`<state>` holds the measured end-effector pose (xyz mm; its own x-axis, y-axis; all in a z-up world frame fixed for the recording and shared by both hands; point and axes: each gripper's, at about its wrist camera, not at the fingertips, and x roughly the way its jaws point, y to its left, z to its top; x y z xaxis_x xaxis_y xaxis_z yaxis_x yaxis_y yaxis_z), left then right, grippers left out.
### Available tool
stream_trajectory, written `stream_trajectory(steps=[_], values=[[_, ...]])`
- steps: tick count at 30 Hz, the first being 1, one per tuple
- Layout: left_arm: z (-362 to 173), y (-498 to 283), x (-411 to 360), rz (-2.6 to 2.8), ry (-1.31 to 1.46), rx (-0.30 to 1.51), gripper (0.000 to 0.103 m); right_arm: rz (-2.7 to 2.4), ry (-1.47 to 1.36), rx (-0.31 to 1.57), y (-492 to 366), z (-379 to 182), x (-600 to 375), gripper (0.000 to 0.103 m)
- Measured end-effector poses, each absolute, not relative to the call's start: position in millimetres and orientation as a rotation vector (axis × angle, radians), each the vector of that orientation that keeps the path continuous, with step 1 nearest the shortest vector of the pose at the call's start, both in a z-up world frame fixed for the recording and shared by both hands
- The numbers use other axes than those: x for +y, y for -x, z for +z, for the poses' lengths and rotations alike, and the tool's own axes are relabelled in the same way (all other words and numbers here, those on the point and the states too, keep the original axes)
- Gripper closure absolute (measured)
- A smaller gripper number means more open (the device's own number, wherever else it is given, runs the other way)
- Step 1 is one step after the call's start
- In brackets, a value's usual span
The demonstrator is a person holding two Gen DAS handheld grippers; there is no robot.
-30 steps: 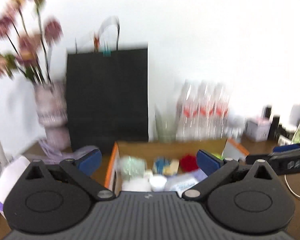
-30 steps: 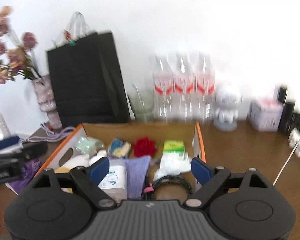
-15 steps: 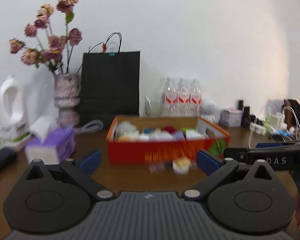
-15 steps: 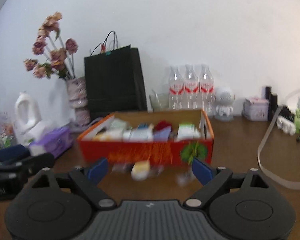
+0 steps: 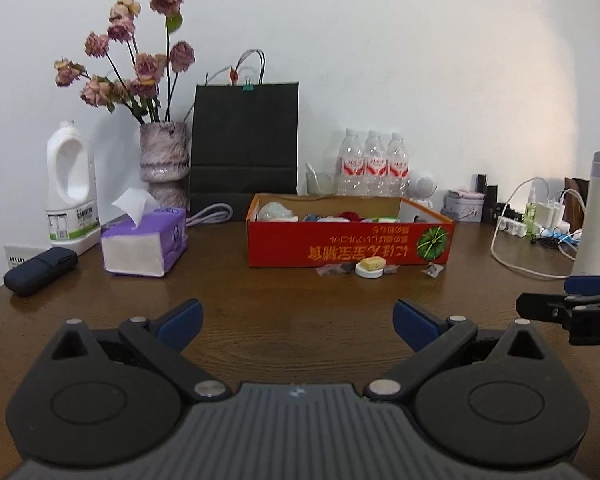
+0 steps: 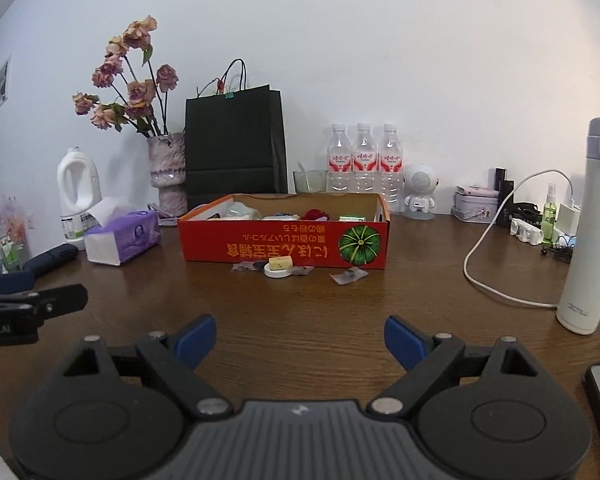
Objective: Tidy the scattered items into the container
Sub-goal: 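Move both tools back toward the yellow sponge and clear packet, then grasp the yellow sponge with the left tool while the right tool grasps the clear packet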
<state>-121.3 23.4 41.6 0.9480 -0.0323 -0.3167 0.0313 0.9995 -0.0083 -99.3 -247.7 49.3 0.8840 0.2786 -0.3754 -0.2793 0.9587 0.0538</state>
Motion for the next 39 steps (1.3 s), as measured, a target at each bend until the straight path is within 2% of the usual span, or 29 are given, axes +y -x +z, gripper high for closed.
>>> stream_trajectory(steps=[9,10,11,13,17,20,22,25,29,30,31,32,33,39], values=[[34.6,42.0,-3.1,-0.134,-0.006,0.391,0.0,0.265,-0.031,0.507,9.7,42.7,-256.8,0.019],[33.4,29.4,-6.7,-0.147,-0.012,0.398,0.001,0.269,-0.036,0.532,-5.8,40.1,-257.6,0.025],[32.4,15.7,-10.5,-0.159,-0.022,0.405,0.004,0.274,-0.042,0.558,-22.2,37.6,-257.4,0.033],[30.8,-12.7,-17.9,-0.192,-0.042,0.417,0.015,0.293,-0.055,0.599,-54.0,33.0,-256.7,0.04],[29.1,-76.5,-33.7,-0.289,-0.091,0.455,0.028,0.305,-0.053,0.658,-108.8,21.5,-251.3,0.044],[21.3,-116.9,-41.1,-0.333,-0.118,0.505,0.043,0.295,-0.078,0.695,-138.8,15.2,-247.8,0.046],[12.1,-136.0,-45.1,-0.351,-0.147,0.551,0.057,0.311,-0.086,0.699,-149.6,12.0,-246.1,0.054],[4.8,-148.5,-42.4,-0.4,-0.137,0.578,0.059,0.31,-0.049,0.681,-155.0,9.1,-242.3,0.066],[1.5,-155.7,-48.1,-0.438,-0.191,0.604,0.06,0.306,-0.009,0.658,-155.8,7.6,-241.5,0.076],[1.4,-157.1,-49.9,-0.439,-0.204,0.61,0.063,0.303,0.006,0.651,-154.6,7.4,-240.7,0.077],[1.3,-157.6,-50.2,-0.449,-0.201,0.617,0.072,0.3,0.019,0.647,-153.5,7.5,-240.0,0.08],[0.9,-158.4,-49.8,-0.461,-0.192,0.627,0.074,0.297,0.026,0.646,-152.5,7.9,-239.7,0.085],[1.7,-157.9,-49.5,-0.458,-0.182,0.624,0.078,0.295,0.026,0.646,-151.9,8.4,-240.3,0.086],[19.2,-143.5,-40.7,-0.397,-0.115,0.59,0.079,0.282,-0.014,0.627,-147.8,10.5,-246.7,0.092]])
